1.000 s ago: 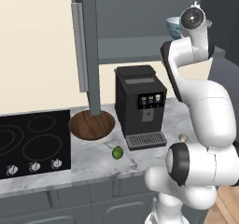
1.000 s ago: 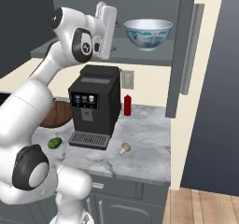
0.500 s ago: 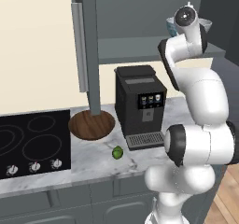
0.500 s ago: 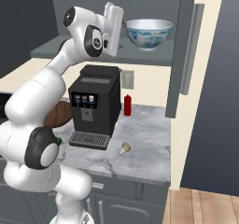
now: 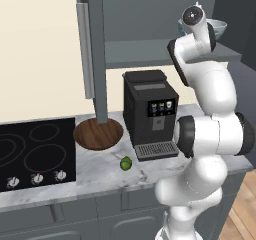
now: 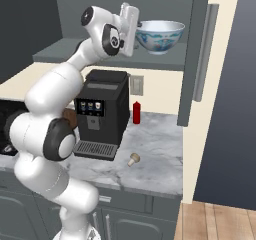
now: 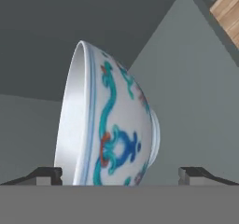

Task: Pick both bowls and place them on the counter. Then place the avocado in one bowl and place the mushroom in the other bowl.

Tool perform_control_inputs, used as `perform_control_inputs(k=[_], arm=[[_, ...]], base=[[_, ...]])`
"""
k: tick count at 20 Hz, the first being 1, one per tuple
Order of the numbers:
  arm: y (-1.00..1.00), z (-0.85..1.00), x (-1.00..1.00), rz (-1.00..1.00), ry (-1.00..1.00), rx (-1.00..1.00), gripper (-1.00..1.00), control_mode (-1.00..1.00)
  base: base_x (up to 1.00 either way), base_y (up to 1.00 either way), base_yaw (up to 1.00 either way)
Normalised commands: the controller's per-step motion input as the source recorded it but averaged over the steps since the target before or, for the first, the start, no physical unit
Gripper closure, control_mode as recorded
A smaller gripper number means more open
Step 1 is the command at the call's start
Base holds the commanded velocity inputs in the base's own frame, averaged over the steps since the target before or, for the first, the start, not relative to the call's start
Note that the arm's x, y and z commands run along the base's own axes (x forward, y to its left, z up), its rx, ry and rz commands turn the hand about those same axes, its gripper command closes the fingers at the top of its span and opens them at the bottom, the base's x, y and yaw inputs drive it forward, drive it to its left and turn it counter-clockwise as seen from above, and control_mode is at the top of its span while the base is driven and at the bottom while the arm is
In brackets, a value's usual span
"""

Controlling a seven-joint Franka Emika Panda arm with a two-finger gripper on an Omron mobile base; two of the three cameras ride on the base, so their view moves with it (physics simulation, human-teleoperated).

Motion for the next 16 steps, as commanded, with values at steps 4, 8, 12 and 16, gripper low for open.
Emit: perform_control_inputs(k=[4, 8, 12, 16], arm=[[-0.17, -0.04, 0.46, 0.0, 0.03, -0.01, -1.0, -1.0], [-0.14, -0.08, 0.43, 0.0, 0.06, -0.03, -1.0, -1.0], [-0.1, -0.1, 0.34, 0.0, 0.05, -0.02, -1.0, -1.0], [-0.05, -0.11, 0.02, 0.0, 0.0, -0.01, 1.0, -1.0]], base=[[0.0, 0.0, 0.0], [0.0, 0.0, 0.0], [0.0, 0.0, 0.0], [0.0, 0.0, 0.0]])
